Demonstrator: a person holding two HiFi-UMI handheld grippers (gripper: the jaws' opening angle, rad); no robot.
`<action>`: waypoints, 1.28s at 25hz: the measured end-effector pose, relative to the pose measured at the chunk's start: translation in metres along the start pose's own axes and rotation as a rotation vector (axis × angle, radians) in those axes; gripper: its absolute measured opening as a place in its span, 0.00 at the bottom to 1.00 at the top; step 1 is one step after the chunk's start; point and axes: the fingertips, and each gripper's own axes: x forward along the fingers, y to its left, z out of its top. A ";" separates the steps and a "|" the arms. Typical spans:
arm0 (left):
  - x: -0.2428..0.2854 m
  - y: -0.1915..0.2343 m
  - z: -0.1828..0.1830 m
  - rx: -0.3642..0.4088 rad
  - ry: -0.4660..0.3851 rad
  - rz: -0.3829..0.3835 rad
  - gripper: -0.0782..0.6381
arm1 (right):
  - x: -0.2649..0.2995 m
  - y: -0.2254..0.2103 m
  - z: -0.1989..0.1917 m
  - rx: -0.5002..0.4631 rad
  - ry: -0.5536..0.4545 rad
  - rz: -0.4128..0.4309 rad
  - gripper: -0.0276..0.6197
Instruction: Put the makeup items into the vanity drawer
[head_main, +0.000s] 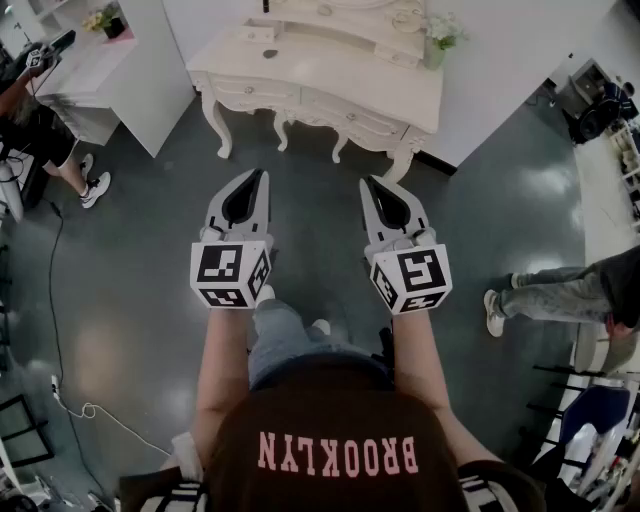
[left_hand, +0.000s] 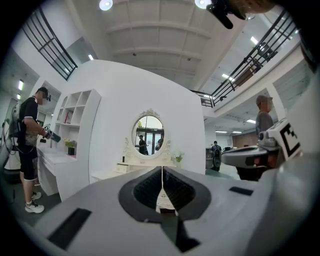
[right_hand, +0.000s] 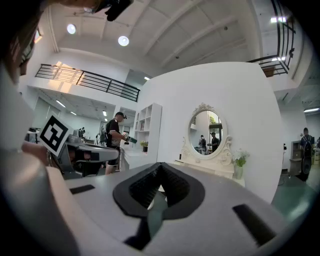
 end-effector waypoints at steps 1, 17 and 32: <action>-0.002 -0.003 -0.001 0.000 -0.001 0.004 0.12 | -0.003 -0.002 -0.001 0.002 -0.002 0.000 0.04; 0.034 0.052 -0.010 -0.008 -0.006 0.064 0.12 | 0.064 -0.008 -0.007 -0.024 -0.018 0.043 0.04; 0.183 0.232 -0.004 -0.063 0.019 0.069 0.12 | 0.294 -0.022 0.000 -0.019 0.046 0.010 0.04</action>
